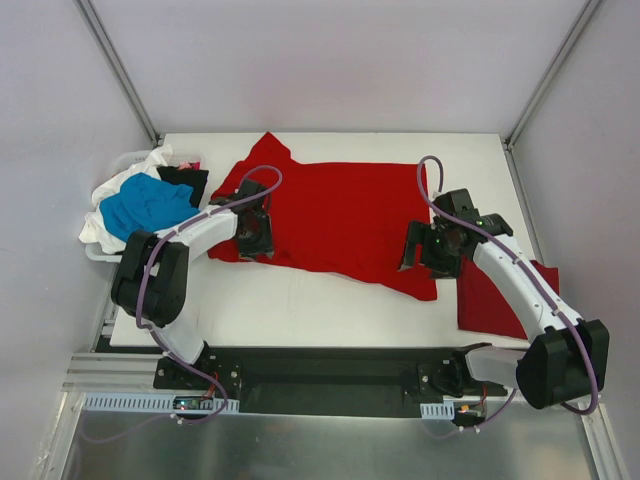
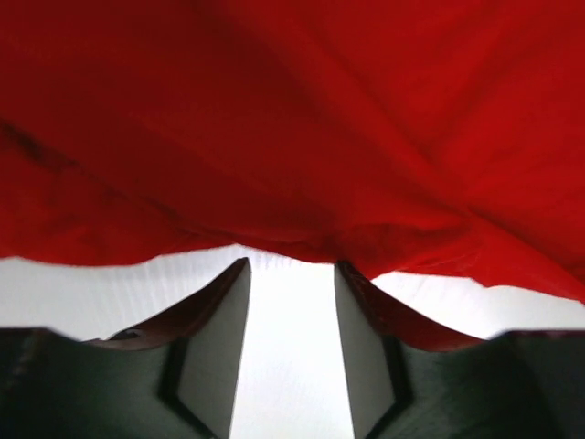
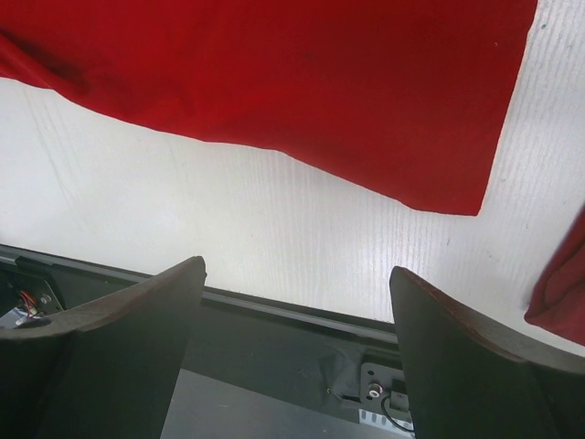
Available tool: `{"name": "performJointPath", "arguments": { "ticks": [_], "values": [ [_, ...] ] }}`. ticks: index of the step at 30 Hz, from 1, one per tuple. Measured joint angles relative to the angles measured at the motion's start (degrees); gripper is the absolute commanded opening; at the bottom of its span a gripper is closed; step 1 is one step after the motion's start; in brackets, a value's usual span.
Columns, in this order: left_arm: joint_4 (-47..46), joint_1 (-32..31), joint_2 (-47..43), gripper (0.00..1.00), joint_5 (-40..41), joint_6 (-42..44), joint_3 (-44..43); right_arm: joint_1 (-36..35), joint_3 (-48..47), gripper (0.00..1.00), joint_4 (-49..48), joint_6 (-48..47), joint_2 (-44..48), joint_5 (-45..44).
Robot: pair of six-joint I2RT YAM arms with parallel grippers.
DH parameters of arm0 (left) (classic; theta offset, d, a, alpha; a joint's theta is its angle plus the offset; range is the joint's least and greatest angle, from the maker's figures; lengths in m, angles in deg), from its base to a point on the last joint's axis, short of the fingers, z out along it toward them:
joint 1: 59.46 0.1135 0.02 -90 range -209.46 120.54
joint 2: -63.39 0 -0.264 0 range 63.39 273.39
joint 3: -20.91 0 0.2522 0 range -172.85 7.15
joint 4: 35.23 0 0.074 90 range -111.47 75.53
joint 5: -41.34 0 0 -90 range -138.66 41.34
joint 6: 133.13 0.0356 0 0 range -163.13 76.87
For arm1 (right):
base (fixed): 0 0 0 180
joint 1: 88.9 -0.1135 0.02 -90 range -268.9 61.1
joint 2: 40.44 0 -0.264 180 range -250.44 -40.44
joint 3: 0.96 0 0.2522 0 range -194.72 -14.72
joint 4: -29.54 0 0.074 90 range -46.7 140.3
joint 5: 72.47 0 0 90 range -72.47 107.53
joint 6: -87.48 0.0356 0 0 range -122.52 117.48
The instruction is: Fold and stack the t-shirts
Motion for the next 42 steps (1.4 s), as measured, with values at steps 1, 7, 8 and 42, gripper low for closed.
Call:
{"name": "performJointPath", "arguments": {
  "ticks": [1,7,8,42],
  "values": [
    [-0.31,0.00,0.74,0.48,-0.44,0.44,-0.83,0.00,0.00,0.86,0.13,0.00,0.02,-0.11],
    [-1.05,0.00,2.23,0.51,-1.86,1.51,-5.11,0.00,0.00,0.86,0.70,-0.11,0.57,-0.59],
    [-1.33,0.00,2.23,0.52,-1.86,1.51,-5.64,0.00,0.00,0.86,0.83,-0.20,0.68,-0.70],
    [6.69,0.52,15.28,0.51,3.98,2.25,-25.79,0.00,0.15,0.86,1.86,-0.39,3.89,-1.62]
  ]
}}
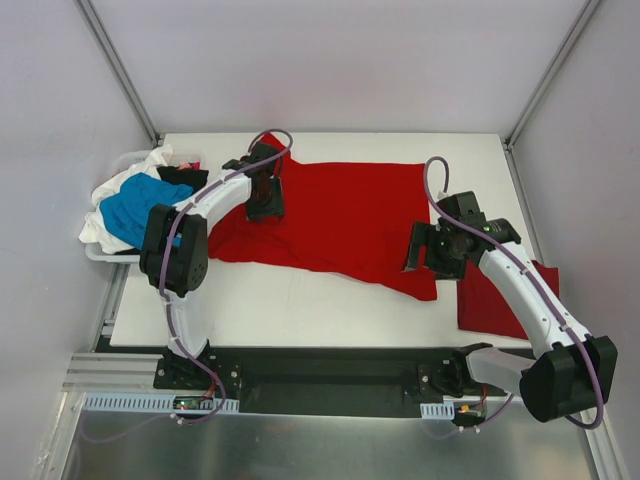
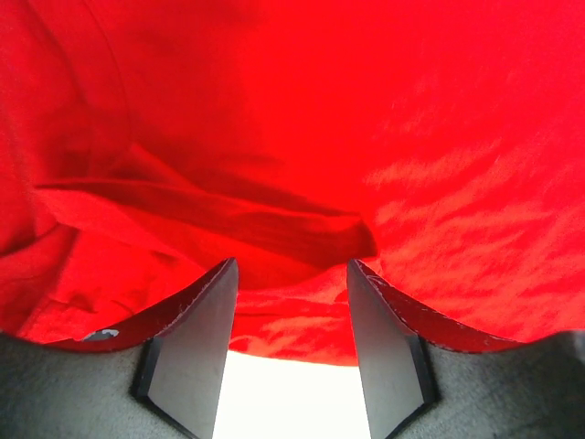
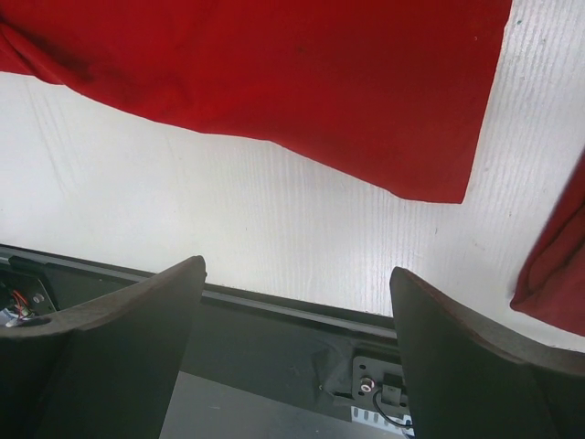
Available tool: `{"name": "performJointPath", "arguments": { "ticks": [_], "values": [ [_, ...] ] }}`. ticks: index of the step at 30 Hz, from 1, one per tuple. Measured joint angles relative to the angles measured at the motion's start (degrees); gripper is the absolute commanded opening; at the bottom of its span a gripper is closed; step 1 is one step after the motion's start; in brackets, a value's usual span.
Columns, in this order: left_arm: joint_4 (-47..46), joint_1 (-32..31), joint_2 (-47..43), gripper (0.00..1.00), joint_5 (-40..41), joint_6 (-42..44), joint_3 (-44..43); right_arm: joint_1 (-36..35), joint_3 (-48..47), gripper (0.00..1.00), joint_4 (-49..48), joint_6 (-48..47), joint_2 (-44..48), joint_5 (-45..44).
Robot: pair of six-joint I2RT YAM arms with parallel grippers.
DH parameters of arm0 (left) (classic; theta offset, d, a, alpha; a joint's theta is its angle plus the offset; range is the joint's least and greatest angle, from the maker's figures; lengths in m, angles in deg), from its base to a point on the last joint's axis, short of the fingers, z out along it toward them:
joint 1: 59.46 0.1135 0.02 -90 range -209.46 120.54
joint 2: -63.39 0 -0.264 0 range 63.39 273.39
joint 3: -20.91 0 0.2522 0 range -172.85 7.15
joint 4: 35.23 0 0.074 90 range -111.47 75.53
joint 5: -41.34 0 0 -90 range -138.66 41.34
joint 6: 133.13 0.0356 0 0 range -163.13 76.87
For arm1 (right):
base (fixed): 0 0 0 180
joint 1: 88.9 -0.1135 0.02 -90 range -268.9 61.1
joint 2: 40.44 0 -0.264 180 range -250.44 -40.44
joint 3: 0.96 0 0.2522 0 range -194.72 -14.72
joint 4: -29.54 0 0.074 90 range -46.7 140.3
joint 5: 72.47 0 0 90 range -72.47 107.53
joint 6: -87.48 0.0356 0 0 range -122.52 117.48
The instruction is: Fold and stack the t-shirts
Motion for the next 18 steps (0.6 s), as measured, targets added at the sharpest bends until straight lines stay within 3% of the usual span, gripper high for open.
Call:
{"name": "performJointPath", "arguments": {
  "ticks": [6,12,18],
  "values": [
    [0.94,-0.15,-3.41,0.52,0.63,-1.64,0.26,0.00,0.07,0.86,-0.07,0.00,-0.09,0.00],
    [1.84,-0.17,-18.97,0.52,1.16,-2.45,13.92,-0.07,0.17,0.86,-0.55,0.04,-0.24,0.17],
    [2.19,0.02,-20.09,0.50,1.90,-2.34,20.96,-0.68,0.17,0.86,-1.09,0.39,-1.79,0.35]
  ]
}}
